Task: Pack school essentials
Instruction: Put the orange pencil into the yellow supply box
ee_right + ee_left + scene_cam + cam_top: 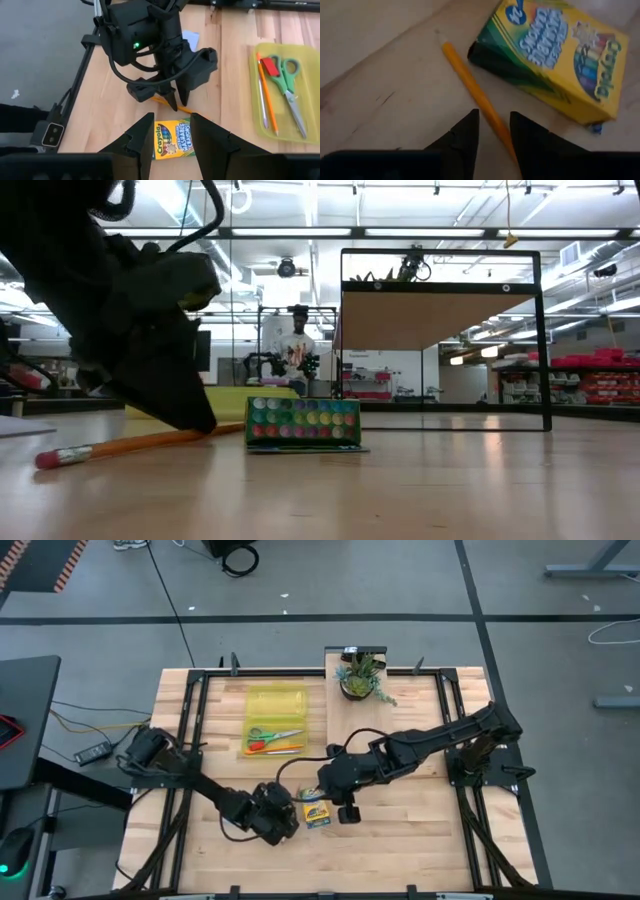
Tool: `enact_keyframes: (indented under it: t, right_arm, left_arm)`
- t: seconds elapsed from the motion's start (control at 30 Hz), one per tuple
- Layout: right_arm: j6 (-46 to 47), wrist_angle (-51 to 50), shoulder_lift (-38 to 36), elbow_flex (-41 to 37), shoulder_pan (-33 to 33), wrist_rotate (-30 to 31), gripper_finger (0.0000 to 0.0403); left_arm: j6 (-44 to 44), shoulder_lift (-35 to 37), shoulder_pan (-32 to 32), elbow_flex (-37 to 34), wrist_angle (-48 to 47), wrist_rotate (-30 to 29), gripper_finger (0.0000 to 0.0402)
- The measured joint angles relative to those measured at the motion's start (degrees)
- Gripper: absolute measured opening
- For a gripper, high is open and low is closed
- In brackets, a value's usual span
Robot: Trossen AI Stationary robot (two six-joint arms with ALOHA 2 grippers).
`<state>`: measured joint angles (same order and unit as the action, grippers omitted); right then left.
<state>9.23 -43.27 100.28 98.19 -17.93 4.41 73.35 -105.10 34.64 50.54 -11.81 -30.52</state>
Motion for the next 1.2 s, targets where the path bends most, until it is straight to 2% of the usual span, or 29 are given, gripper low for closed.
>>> enact_keyframes:
  t: [0.33,0.5,0.73,0.97,1.2]
  right_arm:
    - [-0.4,0.0,-3.6,0.0,0.3,1.0,0.0132]
    - [-0.9,-0.3,-3.5,0.0,-0.3,0.7,0.0132]
    - [-0.5,2.4,-3.6,0.0,-3.1,-0.5,0.0132]
    - [2.1,10.9,-3.5,-2.7,-7.5,-1.1,0.0132]
    - [9.8,20.2,-3.5,-10.0,-10.3,6.0,0.0132]
  left_arm:
    - [-4.2,2.6,5.0,-0.2,-3.3,5.9,0.0047]
    - [-8.0,3.9,6.7,-0.2,-3.1,10.9,0.0024]
    - [-9.8,4.0,8.3,-0.2,-1.6,14.0,0.0036]
    - [-21.1,3.7,8.4,2.3,-0.9,17.7,0.0031]
    - [-29.8,3.7,8.4,2.9,-1.1,18.8,0.0036]
